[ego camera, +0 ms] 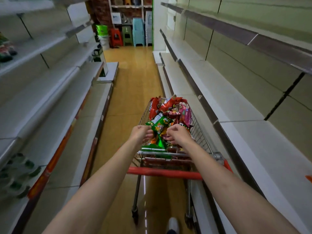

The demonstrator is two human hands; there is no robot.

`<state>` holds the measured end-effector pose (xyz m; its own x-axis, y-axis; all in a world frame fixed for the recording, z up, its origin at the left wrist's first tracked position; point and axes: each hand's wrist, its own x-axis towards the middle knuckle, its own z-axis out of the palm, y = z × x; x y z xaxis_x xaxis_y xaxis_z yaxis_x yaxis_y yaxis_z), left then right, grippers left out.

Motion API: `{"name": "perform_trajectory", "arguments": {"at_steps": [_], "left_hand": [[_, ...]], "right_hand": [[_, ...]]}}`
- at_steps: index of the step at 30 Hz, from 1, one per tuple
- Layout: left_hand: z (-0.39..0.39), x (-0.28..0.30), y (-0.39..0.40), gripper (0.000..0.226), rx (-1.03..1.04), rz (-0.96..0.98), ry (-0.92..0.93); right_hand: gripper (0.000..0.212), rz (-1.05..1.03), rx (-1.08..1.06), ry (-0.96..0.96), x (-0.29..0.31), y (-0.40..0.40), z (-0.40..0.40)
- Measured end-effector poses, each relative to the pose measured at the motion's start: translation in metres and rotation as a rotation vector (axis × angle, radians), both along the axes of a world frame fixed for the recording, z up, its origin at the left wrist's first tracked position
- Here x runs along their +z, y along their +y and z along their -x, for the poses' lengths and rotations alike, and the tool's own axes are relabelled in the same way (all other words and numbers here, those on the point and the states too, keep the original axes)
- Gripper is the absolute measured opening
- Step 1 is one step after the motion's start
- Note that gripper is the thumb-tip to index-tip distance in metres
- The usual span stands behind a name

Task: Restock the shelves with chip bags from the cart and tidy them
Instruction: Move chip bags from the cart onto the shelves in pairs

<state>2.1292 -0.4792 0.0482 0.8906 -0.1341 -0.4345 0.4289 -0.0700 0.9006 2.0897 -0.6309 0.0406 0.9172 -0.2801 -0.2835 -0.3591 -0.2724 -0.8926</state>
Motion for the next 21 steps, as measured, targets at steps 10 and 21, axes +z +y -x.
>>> {"name": "perform_trajectory", "arguments": {"at_steps": [10, 21], "left_hand": [[-0.097, -0.024, -0.084, 0.005, -0.111, -0.153, 0.003], [-0.185, -0.108, -0.108, 0.008, -0.172, -0.278, 0.148]], "right_hand": [[0.013, -0.042, 0.044, 0.080, -0.032, -0.075, -0.108], [0.019, -0.039, -0.018, 0.245, -0.114, -0.110, -0.183]]}}
